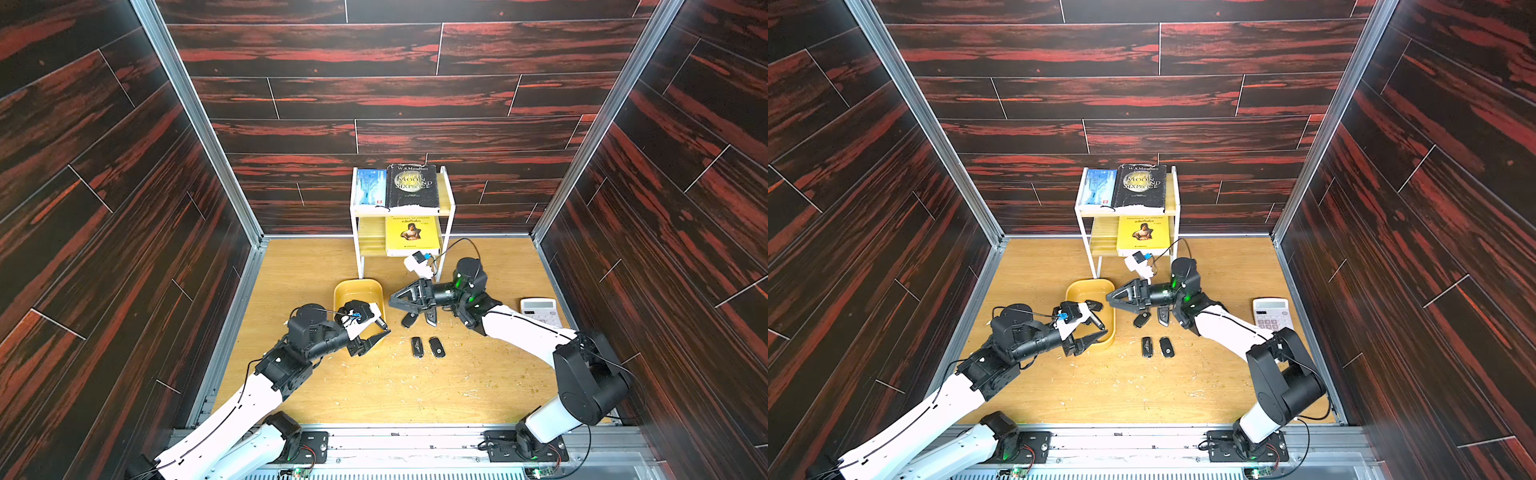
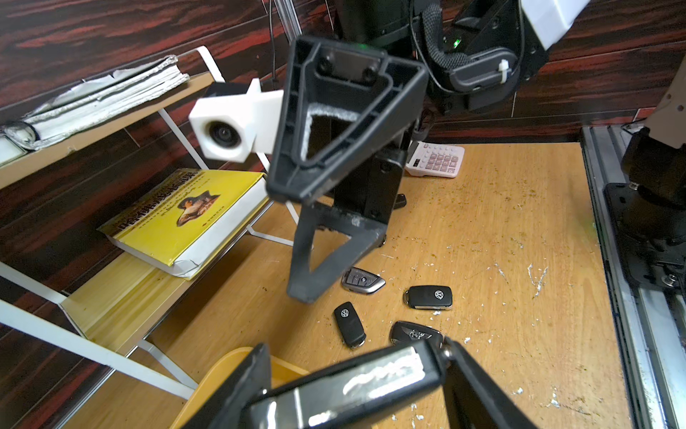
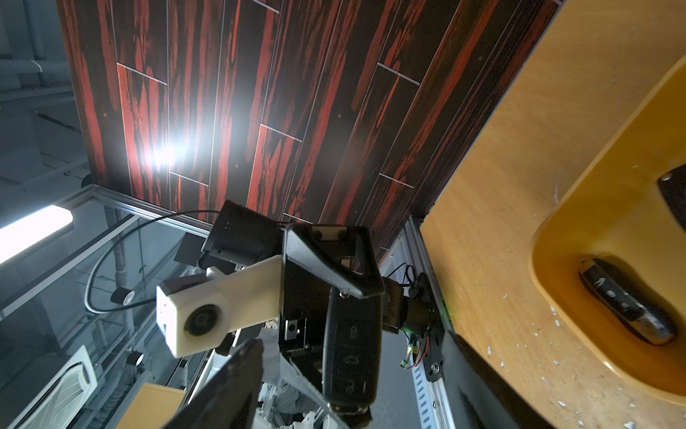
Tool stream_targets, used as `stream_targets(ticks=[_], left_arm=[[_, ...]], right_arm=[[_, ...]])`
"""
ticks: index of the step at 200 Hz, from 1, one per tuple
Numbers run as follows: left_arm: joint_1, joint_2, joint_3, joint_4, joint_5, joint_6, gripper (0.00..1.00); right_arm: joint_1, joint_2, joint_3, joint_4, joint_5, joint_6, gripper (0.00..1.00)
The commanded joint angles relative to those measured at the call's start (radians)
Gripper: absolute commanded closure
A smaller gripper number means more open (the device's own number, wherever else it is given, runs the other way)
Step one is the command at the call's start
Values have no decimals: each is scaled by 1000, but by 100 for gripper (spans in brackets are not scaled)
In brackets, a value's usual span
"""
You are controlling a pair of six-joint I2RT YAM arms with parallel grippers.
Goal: Place the car key into the storage box
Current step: Pick up the car key from the center of the board, then place the car key in the storage box.
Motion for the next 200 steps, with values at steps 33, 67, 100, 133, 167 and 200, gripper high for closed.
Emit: stream_targets(ticks=[33, 67, 100, 133, 167, 200], left_arm=[[49, 57, -23, 87, -16, -66, 57], [116, 109, -26, 138, -4, -130, 57], [147, 168, -5, 119, -12, -141, 57], [153, 238, 22, 69, -28, -146, 58], [158, 305, 46, 58, -60, -170, 58], [161, 389, 93, 5, -114, -177, 60]], right_arm=[[-89, -97, -36, -42, -32, -40, 20], [-111, -123, -66, -68, -39, -60, 20], [-132, -143, -94, -66, -43, -65, 20], [-158, -168, -111, -91, -48, -89, 20], [-203, -208, -104, -220, -39, -182, 20], [-241, -256, -68, -421, -12, -321, 19]])
